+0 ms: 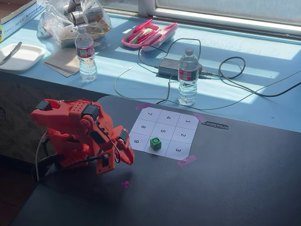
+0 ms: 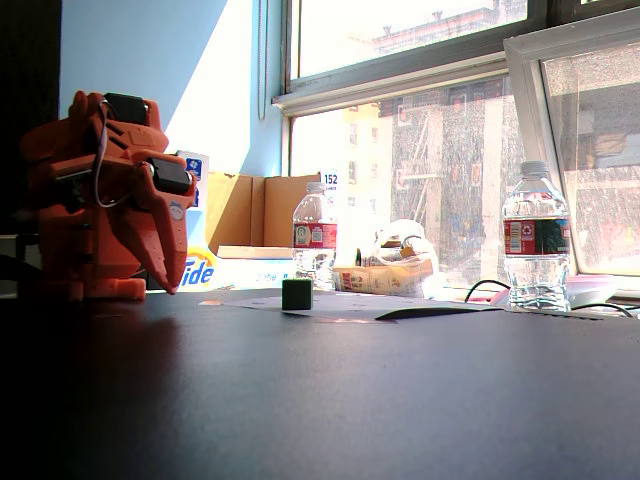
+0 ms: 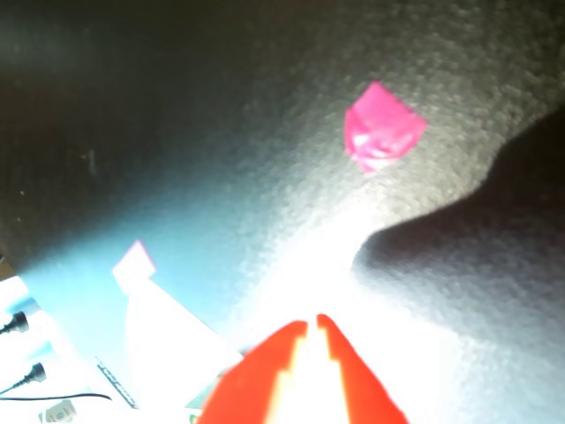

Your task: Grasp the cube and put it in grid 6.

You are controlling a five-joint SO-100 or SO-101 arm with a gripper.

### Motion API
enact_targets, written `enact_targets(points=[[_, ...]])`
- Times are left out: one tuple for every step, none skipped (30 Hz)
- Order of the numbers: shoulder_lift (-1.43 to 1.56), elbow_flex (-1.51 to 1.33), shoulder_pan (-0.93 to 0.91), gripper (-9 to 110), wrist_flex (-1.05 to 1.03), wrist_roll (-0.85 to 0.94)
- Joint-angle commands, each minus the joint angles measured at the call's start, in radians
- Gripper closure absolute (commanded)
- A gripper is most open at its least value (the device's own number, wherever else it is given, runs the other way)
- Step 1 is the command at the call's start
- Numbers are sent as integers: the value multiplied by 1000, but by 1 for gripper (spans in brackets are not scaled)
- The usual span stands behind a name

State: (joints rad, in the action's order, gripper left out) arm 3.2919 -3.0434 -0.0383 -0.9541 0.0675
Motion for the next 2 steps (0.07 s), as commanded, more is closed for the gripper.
enact_targets(points=[[9, -29, 6, 101, -3, 12], [9, -29, 6, 101, -3, 11]])
